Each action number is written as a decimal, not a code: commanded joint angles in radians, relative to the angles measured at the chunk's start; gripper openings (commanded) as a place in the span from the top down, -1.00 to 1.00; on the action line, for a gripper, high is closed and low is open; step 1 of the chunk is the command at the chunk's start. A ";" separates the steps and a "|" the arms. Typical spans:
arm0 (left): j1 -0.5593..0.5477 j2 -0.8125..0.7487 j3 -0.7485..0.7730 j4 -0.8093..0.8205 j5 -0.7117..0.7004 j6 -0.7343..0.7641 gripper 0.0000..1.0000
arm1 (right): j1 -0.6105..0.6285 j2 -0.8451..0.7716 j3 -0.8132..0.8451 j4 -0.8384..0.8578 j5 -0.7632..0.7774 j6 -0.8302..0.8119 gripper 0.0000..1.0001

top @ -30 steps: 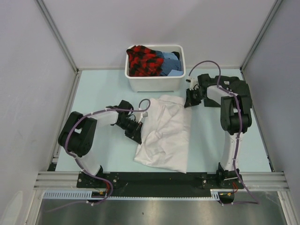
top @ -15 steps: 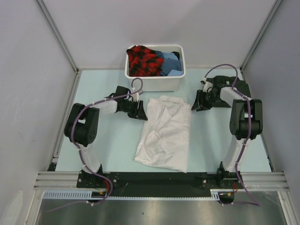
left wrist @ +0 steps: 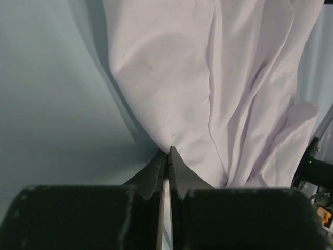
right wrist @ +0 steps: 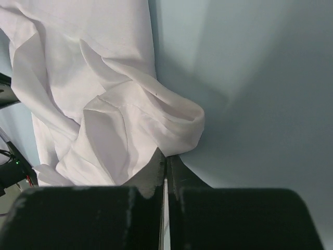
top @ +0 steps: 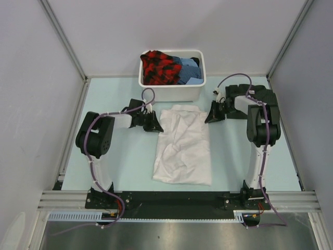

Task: Fold and stack the long sleeve shirts
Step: Fold the shirt

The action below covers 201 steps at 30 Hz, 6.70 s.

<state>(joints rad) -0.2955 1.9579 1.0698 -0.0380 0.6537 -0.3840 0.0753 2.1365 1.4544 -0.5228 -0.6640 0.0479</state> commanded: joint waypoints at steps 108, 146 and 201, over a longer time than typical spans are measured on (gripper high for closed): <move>-0.086 -0.384 -0.067 -0.393 0.104 0.483 0.03 | 0.095 -0.760 -0.503 0.032 -0.026 -0.094 -0.63; -0.068 -0.375 -0.309 -0.304 0.072 0.168 1.00 | 0.147 -0.463 -0.554 0.094 -0.020 -0.003 1.00; -0.424 -0.375 -0.817 0.815 0.152 -0.679 -0.99 | 0.434 -0.667 -1.209 0.948 -0.181 0.969 -0.99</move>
<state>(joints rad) -0.7338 1.5501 0.2729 0.7811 0.8639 -1.0607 0.5755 1.3872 0.2623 0.4042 -0.8803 0.9684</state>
